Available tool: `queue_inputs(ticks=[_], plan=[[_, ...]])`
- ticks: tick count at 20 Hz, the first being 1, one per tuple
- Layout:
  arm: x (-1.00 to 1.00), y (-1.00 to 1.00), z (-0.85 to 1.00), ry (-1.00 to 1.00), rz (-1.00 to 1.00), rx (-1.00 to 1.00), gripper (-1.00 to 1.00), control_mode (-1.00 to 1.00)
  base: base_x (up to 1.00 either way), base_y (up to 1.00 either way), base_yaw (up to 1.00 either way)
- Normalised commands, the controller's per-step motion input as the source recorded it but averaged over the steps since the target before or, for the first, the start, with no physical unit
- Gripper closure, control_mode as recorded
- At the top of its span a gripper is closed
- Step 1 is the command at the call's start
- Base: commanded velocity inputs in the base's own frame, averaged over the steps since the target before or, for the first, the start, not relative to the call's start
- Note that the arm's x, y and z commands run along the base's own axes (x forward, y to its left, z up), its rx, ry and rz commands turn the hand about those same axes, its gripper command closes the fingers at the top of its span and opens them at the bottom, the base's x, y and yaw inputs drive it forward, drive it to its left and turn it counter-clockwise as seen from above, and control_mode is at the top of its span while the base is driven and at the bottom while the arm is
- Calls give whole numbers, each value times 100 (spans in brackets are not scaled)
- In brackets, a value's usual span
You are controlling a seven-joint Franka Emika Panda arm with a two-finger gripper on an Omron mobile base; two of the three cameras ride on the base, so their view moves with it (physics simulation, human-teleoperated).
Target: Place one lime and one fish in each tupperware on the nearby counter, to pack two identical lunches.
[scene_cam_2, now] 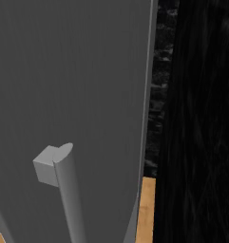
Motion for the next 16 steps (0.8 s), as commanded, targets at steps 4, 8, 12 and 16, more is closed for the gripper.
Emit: queue_inputs(ticks=[4,8,12,16], plan=[[0,0,0,0,0,0,100,-100,0,0,0],[-70,-14,0,-11,0,0,100,-100,0,0,0],[-100,-44,57,-38,0,10,100,-100,0,0,0],[-100,-47,89,-39,-1,6,100,-100,0,0,0]])
